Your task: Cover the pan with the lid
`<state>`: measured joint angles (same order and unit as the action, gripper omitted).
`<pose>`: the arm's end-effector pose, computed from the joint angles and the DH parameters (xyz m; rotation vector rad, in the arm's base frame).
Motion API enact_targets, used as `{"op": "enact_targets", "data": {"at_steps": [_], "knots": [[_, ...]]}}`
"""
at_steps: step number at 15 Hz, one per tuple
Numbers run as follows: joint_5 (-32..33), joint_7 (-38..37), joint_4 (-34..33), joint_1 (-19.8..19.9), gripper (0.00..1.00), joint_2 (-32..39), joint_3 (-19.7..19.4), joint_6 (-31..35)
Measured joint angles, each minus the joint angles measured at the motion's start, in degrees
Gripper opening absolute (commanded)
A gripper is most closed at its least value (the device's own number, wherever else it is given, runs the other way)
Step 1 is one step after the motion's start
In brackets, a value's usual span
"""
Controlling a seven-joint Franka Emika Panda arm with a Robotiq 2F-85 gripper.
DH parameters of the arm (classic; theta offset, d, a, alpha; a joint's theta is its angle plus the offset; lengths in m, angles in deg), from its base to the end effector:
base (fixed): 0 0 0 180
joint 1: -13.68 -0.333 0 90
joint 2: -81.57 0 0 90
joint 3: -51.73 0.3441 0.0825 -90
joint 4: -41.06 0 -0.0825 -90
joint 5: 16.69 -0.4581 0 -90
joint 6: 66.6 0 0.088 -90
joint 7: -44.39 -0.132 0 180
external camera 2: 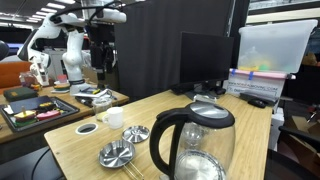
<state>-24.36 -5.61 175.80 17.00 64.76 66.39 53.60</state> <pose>0.5052 0.1112 0.4112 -2.8731 1.1303 -0.0099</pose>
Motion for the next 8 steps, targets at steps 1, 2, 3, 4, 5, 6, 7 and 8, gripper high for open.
{"op": "enact_targets", "data": {"at_steps": [1,2,3,4,5,6,7,8], "knots": [[1.1,-1.8,-1.2,-0.1,1.0,2.4,-0.1,0.8],[3.1,-3.7,-2.2,-0.1,1.0,4.5,-0.1,1.4],[5.7,-5.7,-2.8,-0.2,1.0,6.2,-0.1,1.5],[7.3,-7.1,-3.1,-0.3,1.0,7.3,-0.1,1.6],[7.9,-7.7,-3.4,-0.4,1.0,8.0,-0.1,1.6],[8.0,-7.8,-3.6,-0.4,1.0,8.1,-0.1,1.6],[8.0,-7.8,-3.7,-0.4,1.0,8.0,-0.1,1.6],[8.1,-7.8,-3.8,-0.5,1.0,8.0,-0.1,1.6]]}}
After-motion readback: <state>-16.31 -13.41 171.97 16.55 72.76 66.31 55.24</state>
